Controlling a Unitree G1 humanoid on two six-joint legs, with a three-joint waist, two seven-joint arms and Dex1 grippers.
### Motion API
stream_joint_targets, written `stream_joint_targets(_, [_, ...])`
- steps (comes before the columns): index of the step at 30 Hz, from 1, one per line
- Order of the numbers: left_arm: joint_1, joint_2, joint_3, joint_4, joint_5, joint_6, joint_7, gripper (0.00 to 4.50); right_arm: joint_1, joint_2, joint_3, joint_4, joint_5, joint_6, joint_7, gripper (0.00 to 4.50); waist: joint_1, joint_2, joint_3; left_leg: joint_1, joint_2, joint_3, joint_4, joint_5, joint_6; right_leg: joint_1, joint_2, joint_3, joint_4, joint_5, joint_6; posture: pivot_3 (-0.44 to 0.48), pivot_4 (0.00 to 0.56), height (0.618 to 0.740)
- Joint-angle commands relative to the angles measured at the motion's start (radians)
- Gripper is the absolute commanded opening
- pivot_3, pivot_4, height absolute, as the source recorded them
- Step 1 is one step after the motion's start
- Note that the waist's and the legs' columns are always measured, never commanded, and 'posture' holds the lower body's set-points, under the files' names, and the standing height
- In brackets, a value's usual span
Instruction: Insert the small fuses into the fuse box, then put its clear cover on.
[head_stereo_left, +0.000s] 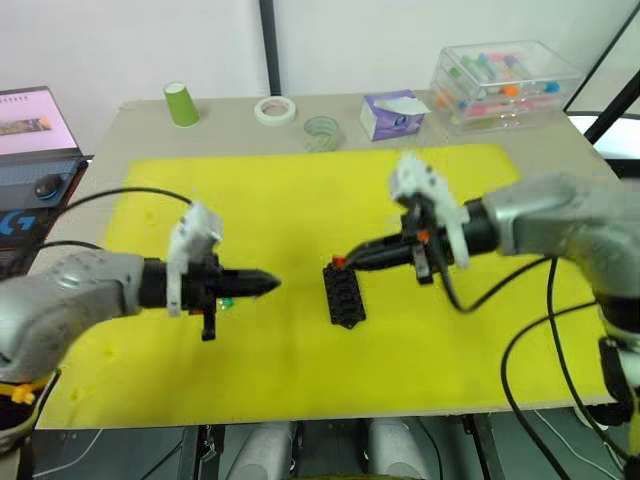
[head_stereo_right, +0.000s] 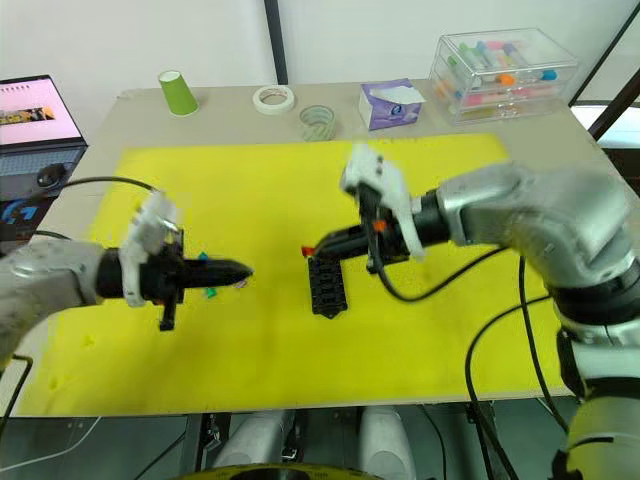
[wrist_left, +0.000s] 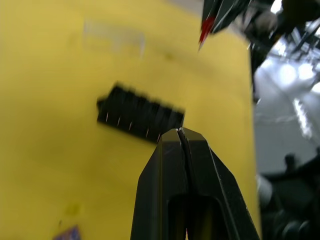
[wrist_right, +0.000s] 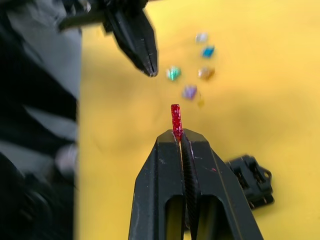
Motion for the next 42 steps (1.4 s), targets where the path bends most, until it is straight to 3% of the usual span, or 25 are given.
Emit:
stream_joint_targets(1, [0.025,-0.004,-0.068,-0.023,0.157,-0.125,-0.059,1.24,0.069,-0.031,0.022,-0.051,-0.169,-0.227,0.121,0.0,0.0,0.0,0.0,0.0,0.0,0.0,0.0,0.0,0.0,0.0,0.0,0.0,0.0,0.0,0.0,0.0,0.15,0.74])
stream_joint_targets(6, [0.047,-0.101,-0.167,-0.05,0.276,-0.207,-0.047,3.06,0.251,0.025,-0.012,0.015,-0.292,-0.49,0.185,0.0,0.003,0.0,0.0,0.0,0.0,0.0,0.0,0.0,0.0,0.001,0.0,0.0,-0.002,0.0,0.0,0.0,0.15,0.74])
stream_joint_targets(10, [0.045,-0.153,-0.195,-0.037,0.348,-0.235,-0.031,4.46,0.292,0.044,-0.008,0.053,-0.36,-0.568,0.235,0.0,0.002,-0.001,0.0,0.0,0.001,-0.001,0.0,0.0,0.0,0.002,0.0,0.0,-0.001,0.0,0.0,0.0,0.15,0.74])
stream_joint_targets(25, [-0.006,-0.284,-0.239,0.03,0.469,-0.252,-0.022,4.46,0.273,0.121,0.02,0.2,-0.474,-0.607,0.358,0.0,0.004,-0.001,0.0,0.0,0.0,-0.001,0.001,0.0,0.0,0.002,0.0,-0.001,-0.002,0.0,0.0,0.0,0.15,0.74])
stream_joint_targets(42, [-0.039,-0.352,-0.265,0.084,0.539,-0.274,-0.035,4.46,0.295,0.141,0.009,0.189,-0.503,-0.592,0.374,0.0,0.013,-0.001,0.0,0.0,0.0,-0.001,0.001,0.0,0.0,0.002,0.0,-0.001,-0.001,0.0,0.0,0.0,0.15,0.74])
